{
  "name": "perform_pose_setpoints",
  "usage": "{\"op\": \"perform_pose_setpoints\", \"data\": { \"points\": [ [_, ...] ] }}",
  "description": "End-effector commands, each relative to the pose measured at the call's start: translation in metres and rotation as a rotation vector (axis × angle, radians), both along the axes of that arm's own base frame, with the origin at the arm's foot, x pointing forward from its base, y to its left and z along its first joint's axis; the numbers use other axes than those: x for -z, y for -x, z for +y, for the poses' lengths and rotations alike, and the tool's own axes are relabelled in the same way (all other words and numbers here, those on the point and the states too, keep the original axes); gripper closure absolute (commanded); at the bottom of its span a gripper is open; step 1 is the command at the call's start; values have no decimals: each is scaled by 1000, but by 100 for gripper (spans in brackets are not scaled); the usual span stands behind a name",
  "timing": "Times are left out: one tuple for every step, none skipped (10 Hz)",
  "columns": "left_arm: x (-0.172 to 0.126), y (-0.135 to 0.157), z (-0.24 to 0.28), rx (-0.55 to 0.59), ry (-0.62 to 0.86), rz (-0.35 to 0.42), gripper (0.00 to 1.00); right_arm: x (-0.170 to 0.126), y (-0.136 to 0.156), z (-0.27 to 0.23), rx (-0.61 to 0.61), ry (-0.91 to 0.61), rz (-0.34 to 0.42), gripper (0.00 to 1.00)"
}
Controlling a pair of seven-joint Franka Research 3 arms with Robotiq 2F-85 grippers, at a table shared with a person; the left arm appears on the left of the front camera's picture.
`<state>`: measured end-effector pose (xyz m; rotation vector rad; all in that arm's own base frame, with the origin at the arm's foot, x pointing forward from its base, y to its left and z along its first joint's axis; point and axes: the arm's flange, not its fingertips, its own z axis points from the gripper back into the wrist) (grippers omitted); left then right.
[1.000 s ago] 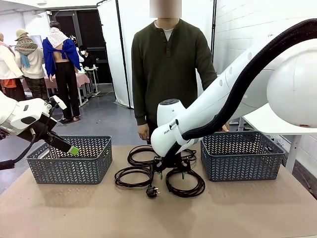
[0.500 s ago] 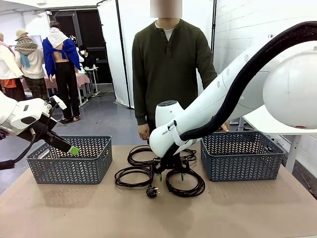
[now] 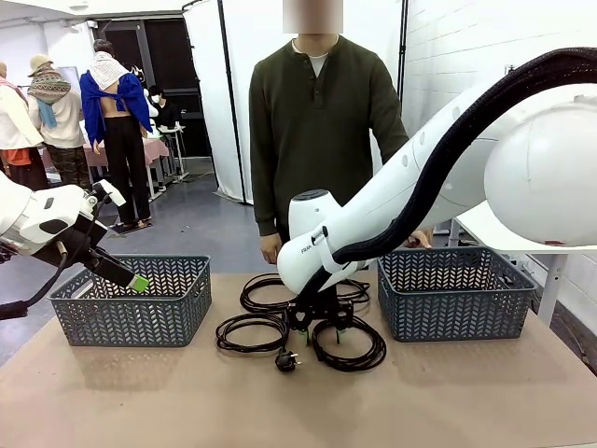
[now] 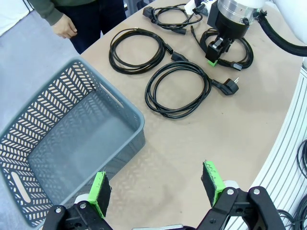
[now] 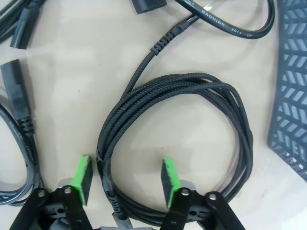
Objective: Organize the cables according to human instructions.
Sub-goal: Pick up a bundle of cables and place it in the basket indicated by the human.
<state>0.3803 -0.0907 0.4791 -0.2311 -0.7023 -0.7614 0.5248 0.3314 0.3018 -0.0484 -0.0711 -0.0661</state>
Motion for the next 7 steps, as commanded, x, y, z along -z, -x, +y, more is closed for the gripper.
{"op": "perform_pose_setpoints", "data": {
  "points": [
    [1, -1, 1, -9, 13, 9, 0, 3, -6, 8, 24, 49, -13, 44],
    [1, -1, 1, -9, 13, 9, 0, 1, -6, 10, 22, 48, -14, 55],
    [1, -1, 1, -9, 13, 9, 0, 0, -6, 11, 20, 40, -9, 67],
    [1, -1, 1, -9, 13, 9, 0, -2, -5, 14, 7, 28, 3, 79],
    [1, -1, 1, -9, 13, 9, 0, -4, -3, 14, 1, 19, 7, 90],
    [1, -1, 1, -9, 13, 9, 0, -8, -1, 16, -11, 5, 22, 100],
    [1, -1, 1, -9, 13, 9, 0, -10, 1, 14, -15, -6, 35, 100]
  ]
}}
